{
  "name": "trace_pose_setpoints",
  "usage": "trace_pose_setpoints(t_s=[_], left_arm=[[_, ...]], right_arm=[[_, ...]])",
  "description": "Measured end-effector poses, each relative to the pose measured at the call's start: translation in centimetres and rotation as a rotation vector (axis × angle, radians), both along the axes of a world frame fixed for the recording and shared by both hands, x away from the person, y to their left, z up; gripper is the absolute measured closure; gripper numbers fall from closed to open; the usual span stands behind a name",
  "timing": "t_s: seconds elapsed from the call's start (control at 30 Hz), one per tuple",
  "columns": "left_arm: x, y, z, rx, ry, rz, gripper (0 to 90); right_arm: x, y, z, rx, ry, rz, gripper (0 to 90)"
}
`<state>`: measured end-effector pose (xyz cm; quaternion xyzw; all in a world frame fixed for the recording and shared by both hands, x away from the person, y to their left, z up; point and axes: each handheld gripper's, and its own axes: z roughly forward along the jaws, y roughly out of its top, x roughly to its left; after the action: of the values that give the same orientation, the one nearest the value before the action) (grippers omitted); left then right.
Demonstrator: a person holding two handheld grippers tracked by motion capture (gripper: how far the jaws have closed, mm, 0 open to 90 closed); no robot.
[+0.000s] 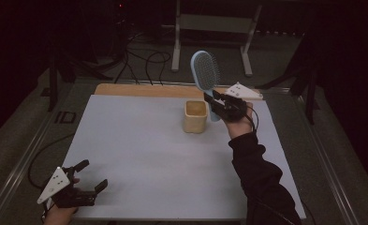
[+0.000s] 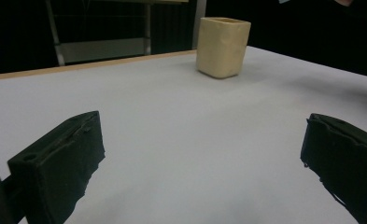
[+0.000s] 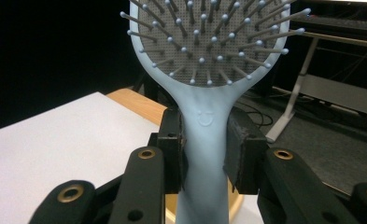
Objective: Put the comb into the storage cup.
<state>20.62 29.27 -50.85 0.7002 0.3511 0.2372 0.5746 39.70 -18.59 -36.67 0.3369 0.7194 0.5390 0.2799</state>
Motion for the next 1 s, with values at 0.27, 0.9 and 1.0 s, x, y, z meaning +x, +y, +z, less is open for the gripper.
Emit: trace_pose_setpoints(t_s=[0.27,0.9,1.0], left_arm=[[0.0,-0.1,-0.1,0.009,0.003,-0.004,0.0],[0.1,0.0,-0.1,0.003,0.011,-0.010,0.0],[0.1,0.0,-0.2,-0.002,0.011,-0.009,0.0]], right_arm=[[1.2,1.6,0.6,0.012,-0.007,-0.009,70.3],[3.7,3.3,0.9,0.122,-0.073,-0.096,70.2],[4.1,3.6,0.4,0.134,-0.073,-0.109,70.2]])
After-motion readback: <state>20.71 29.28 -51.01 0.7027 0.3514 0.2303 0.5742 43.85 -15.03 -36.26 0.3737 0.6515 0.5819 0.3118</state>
